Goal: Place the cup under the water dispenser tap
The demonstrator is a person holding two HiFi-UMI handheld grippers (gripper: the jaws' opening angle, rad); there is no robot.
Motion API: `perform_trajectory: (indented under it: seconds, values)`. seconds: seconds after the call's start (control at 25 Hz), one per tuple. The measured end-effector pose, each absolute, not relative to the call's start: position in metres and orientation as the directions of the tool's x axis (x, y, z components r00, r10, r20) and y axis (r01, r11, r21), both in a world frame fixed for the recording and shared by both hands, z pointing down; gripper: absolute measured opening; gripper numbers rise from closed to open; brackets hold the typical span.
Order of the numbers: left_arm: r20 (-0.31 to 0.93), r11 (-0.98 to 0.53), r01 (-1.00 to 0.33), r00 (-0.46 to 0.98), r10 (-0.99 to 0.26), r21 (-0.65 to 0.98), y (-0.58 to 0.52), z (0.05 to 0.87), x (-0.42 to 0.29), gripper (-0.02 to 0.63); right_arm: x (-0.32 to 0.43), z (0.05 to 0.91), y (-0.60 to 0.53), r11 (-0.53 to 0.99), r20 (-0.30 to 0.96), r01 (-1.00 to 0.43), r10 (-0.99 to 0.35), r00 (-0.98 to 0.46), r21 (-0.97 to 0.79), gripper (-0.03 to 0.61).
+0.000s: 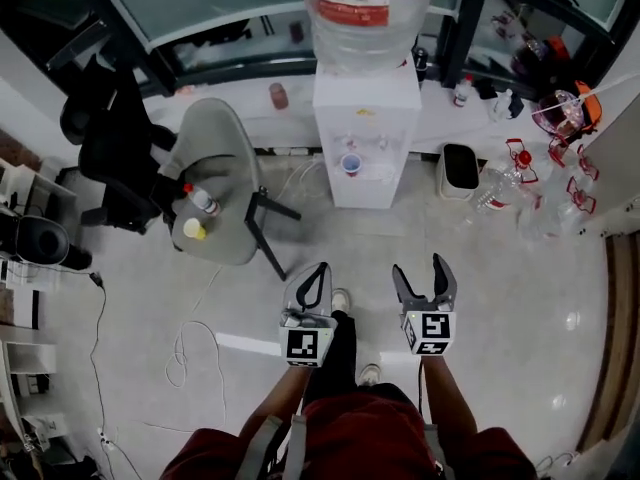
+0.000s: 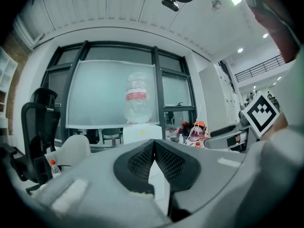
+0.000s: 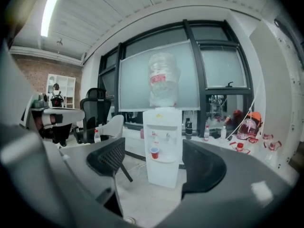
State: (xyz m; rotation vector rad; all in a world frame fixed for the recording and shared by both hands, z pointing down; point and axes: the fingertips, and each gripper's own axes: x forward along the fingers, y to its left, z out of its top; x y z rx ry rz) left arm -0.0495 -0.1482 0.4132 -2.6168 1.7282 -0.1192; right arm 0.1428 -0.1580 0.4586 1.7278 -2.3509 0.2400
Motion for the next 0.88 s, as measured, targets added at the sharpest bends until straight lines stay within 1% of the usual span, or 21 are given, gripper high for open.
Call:
perform_trajectory:
  seconds: [0.08,0.28,0.52,0.72,0.88]
  values:
    - [0.028,-0.387,-0.920,0.386,-0.922,-0.056,-0.135,0.387,-0.046,0.000,0.152,0.425,-0.143,0.290,0.216,-0.957,-0.935,-0.281,0.011,0.373]
    - [-0.044,-0.386,-0.920,0.389,-0.920,-0.065,-0.093,0.319,-0.037,0.000,0.167,0.347,-0.098,0.294,0.144,-0.954,-0.948,-0.282,0.064,0.371]
    - [-0.092,-0.386,-0.918,0.394,-0.914,-0.095,-0.053,0.261,-0.033,0.000,0.173,0.273,-0.059,0.285,0.054,-0.952,-0.958,-0.281,0.109,0.371]
    - [-0.155,-0.354,-0.927,0.370,-0.916,-0.124,-0.034,0.223,-0.038,0.000,0.159,0.234,-0.046,0.320,-0.019,-0.931,-0.944,-0.328,0.178,0.368]
    - [-0.165,-0.332,-0.934,0.351,-0.922,-0.134,-0.030,0.218,-0.043,0.000,0.152,0.230,-0.044,0.339,-0.030,-0.923,-0.936,-0.349,0.183,0.364]
